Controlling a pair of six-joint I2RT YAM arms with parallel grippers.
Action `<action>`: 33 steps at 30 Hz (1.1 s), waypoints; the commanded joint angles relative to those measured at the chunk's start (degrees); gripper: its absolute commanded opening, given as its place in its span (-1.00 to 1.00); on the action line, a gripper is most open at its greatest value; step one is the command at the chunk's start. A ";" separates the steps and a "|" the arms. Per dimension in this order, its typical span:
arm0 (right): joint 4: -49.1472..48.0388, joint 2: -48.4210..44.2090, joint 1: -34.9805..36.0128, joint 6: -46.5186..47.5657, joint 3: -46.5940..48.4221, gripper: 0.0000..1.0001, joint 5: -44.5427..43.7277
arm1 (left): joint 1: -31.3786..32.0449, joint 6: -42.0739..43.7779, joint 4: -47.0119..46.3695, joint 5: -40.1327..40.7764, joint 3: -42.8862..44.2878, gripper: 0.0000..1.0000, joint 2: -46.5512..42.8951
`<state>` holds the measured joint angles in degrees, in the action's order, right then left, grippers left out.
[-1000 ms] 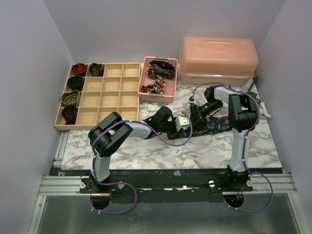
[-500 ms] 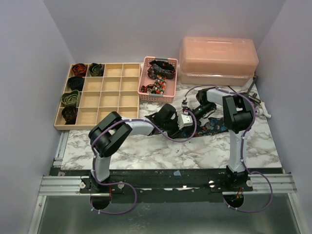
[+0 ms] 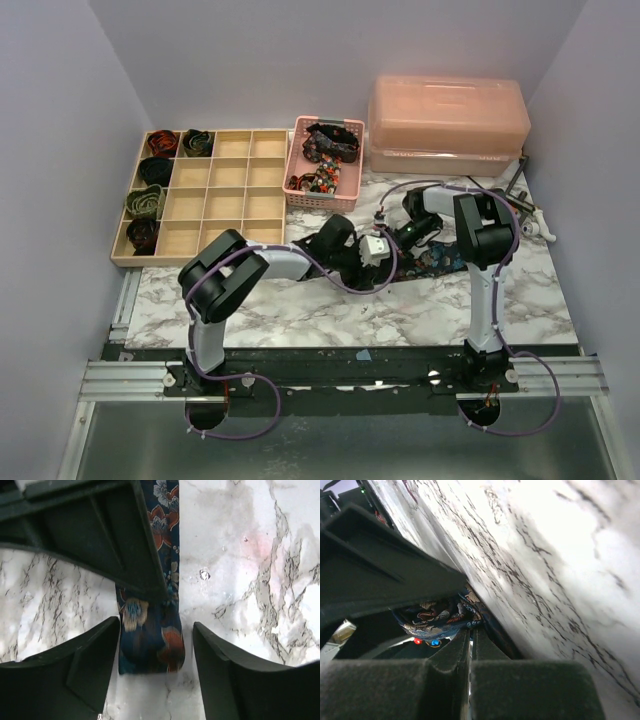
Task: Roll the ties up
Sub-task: Roll the tie at the center of the board.
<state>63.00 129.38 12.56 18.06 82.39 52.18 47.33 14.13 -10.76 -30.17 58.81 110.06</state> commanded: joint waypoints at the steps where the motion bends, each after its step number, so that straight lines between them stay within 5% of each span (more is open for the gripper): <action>1: -5.88 6.13 -2.42 -1.03 -0.99 -0.99 -14.79 | -2.97 -1.54 -8.51 -5.06 -7.50 0.33 -1.34; 10: -7.68 7.42 -2.51 -3.18 -0.95 -0.99 -15.61 | -2.76 -2.52 -30.09 -8.42 -10.68 0.53 1.52; 15: -8.42 7.06 -2.54 -3.73 -1.89 -0.99 -15.12 | -1.69 -5.73 -33.34 -7.36 -6.59 0.33 6.97; 18: -8.18 6.38 -2.48 -3.72 -1.39 -0.99 -13.95 | -0.69 -3.51 -24.89 -4.17 -3.26 -0.32 7.93; 21: -6.84 3.71 -2.53 -3.03 -0.75 -0.81 -9.06 | -0.45 -0.51 -16.29 -0.52 -3.16 -0.56 6.08; 24: -3.49 -0.03 -2.95 -1.38 0.22 -0.37 -4.39 | -0.48 3.50 -6.59 1.13 -3.74 -0.68 4.14; 33: 2.58 -6.76 -4.67 1.81 -2.76 0.15 12.59 | 0.48 6.26 9.21 5.06 -0.73 -0.73 5.76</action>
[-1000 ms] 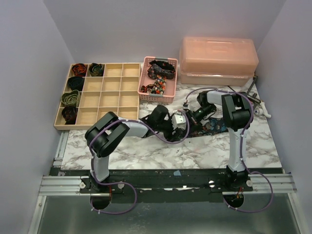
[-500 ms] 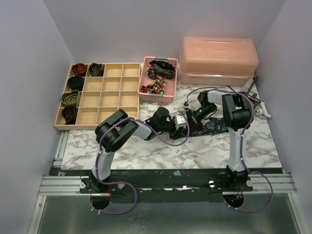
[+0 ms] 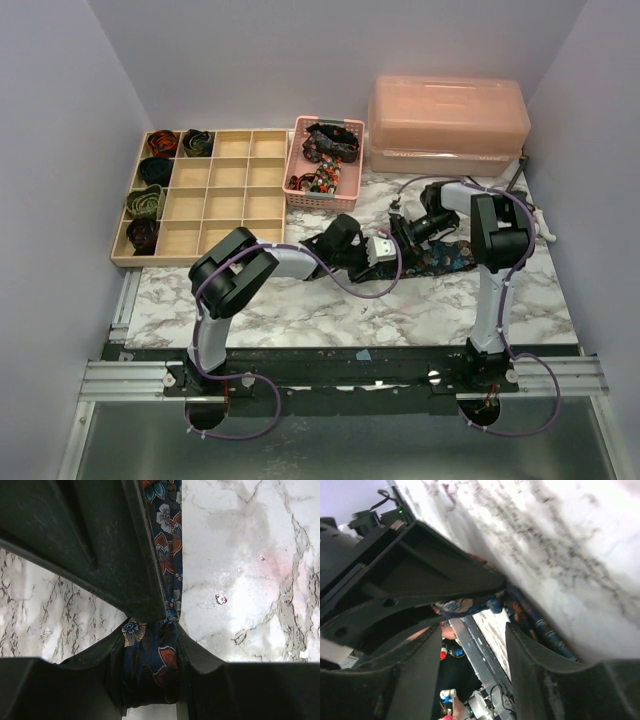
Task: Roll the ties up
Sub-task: Roll the tie at the center of the board.
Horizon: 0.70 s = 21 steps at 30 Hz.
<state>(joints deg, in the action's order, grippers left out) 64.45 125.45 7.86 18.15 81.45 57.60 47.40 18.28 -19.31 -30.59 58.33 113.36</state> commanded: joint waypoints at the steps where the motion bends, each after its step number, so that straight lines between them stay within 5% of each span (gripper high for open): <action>1: 1.22 -2.51 0.41 1.64 -1.76 0.18 8.36 | 0.49 1.75 18.25 5.34 0.34 -0.71 2.43; 7: -3.45 -0.07 4.21 -2.26 -0.81 0.05 6.92 | 1.10 0.44 21.47 4.55 3.90 -0.61 3.33; 15: -7.60 3.06 4.03 -5.43 -1.42 -0.99 -7.64 | 0.99 0.63 22.94 4.09 5.04 -0.52 3.29; 21: -8.78 5.86 -0.16 -2.28 -2.69 -0.99 -15.00 | -1.44 -0.72 12.88 -0.69 0.74 0.20 -0.06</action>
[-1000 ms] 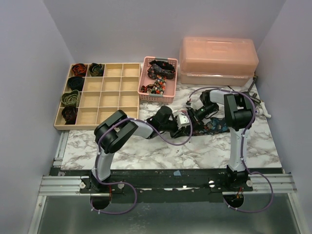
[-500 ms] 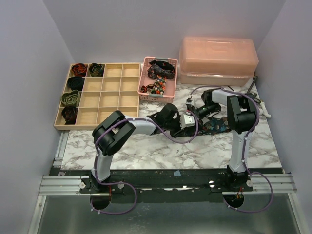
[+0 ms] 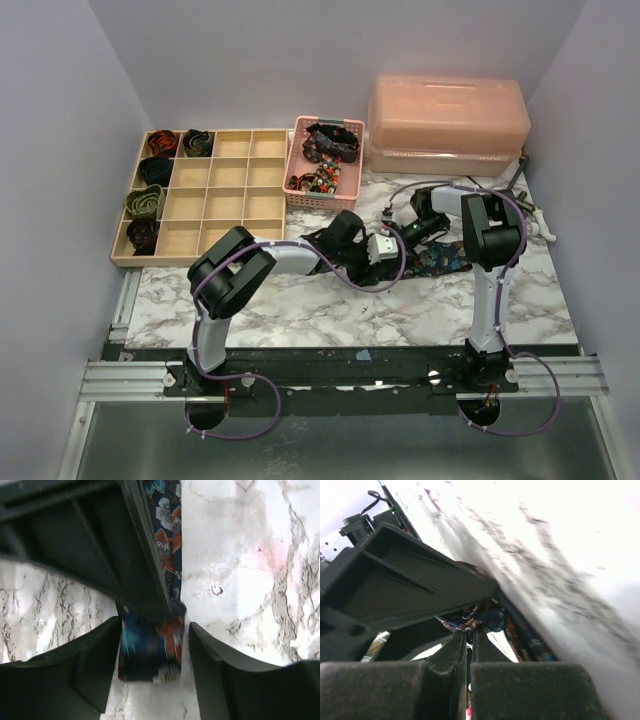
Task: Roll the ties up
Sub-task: Roll the tie at the center of the board.
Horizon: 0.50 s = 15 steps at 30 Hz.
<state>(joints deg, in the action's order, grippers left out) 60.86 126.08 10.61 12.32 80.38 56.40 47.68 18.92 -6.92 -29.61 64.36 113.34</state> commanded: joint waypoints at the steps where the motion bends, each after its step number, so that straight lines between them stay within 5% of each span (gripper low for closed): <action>1: -4.79 6.41 -3.94 4.16 -1.15 -0.99 -14.33 | -2.25 -1.51 -2.17 -2.61 -6.37 0.24 -0.94; 9: -4.58 9.94 -6.21 4.76 1.62 -0.99 -18.78 | -3.10 -0.81 -19.65 -6.82 -12.40 0.37 -3.49; 15: -4.95 9.56 -6.19 3.36 1.74 -0.99 -21.31 | -2.78 -4.09 -26.66 -7.88 -8.96 0.42 1.23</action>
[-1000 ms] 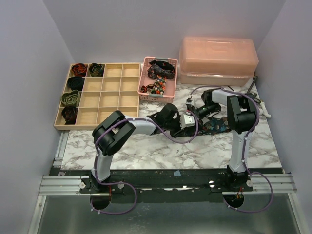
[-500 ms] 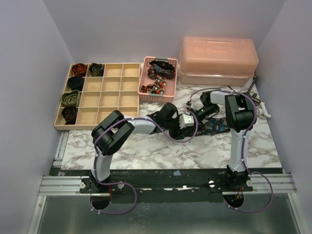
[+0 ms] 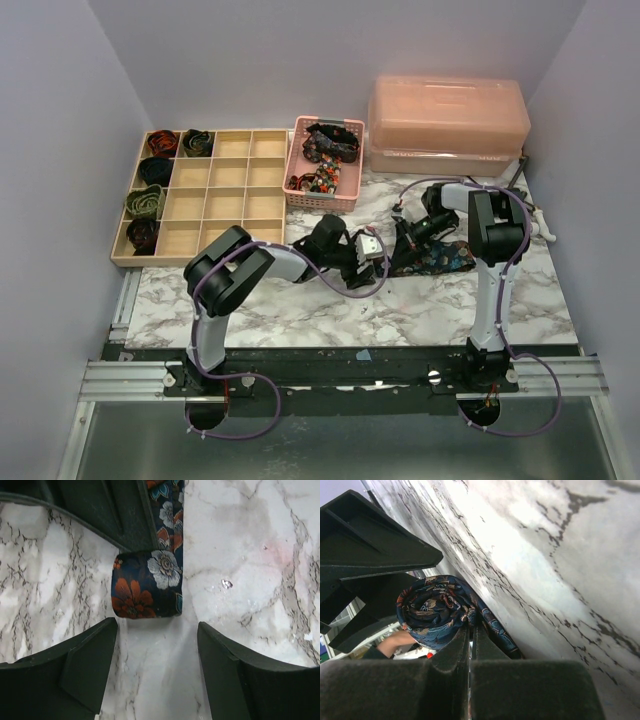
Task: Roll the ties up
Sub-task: Roll the tie at the center of the board.
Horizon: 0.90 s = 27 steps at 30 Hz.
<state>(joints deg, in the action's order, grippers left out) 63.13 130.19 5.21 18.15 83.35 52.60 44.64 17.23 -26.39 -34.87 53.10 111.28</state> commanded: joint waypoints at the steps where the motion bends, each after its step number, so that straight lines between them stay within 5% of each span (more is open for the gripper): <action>1: -7.39 5.15 -0.74 -2.43 -1.60 -0.99 -17.70 | 0.38 -2.66 -7.99 -2.91 3.18 0.42 4.38; 6: -7.74 4.99 -0.43 -2.87 -2.05 -0.99 -16.74 | 1.75 -3.42 -8.36 -3.30 7.49 0.31 8.33; 11: -9.07 3.21 1.89 -3.91 -2.67 -0.99 -13.39 | 2.58 -2.96 -1.48 -2.49 10.12 -0.41 8.92; 15: -8.94 1.48 3.23 -5.49 -1.10 -0.98 -8.06 | 2.58 -0.28 9.16 0.73 8.39 -0.77 5.03; 21: -0.53 -5.08 1.04 -0.62 2.35 -0.18 -2.90 | 2.50 5.26 20.24 5.07 1.23 -0.83 -0.74; 27: 5.36 -7.15 3.25 1.25 1.83 -0.08 4.81 | 3.10 3.19 24.95 6.10 4.81 -0.81 1.02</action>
<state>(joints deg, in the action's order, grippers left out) 64.62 124.73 7.05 16.95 84.31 53.63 47.09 20.25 -13.50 -32.01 56.73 109.73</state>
